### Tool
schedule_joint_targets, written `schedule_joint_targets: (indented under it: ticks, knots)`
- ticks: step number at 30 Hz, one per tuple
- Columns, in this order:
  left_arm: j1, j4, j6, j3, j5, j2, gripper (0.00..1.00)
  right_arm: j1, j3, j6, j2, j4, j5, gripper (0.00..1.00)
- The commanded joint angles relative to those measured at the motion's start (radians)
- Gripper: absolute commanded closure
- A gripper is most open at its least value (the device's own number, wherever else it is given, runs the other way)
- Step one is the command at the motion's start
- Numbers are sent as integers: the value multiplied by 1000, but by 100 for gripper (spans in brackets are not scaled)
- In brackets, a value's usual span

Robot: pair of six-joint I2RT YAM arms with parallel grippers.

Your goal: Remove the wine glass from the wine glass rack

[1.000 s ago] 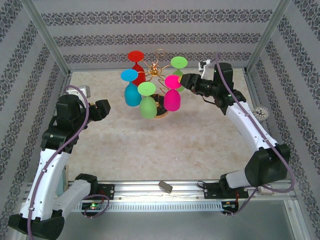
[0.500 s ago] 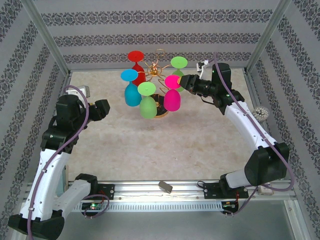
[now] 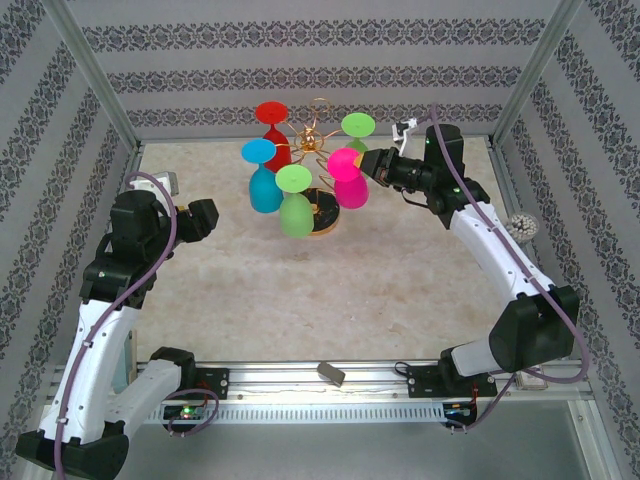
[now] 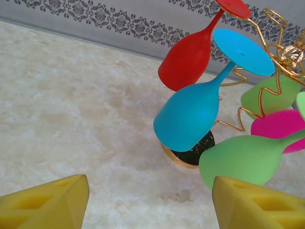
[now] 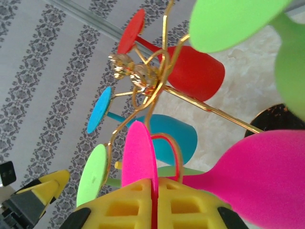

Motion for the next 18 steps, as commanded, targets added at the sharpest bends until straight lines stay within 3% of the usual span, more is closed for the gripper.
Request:
schedule_joint_targets:
  ticks: [1, 18]
  knots:
    - [-11, -3, 17, 25, -21, -21, 30, 10, 22, 4, -11, 11, -20, 98]
    - [-36, -52, 128, 122, 43, 55, 32, 10, 93, 159, 5, 52, -118, 100]
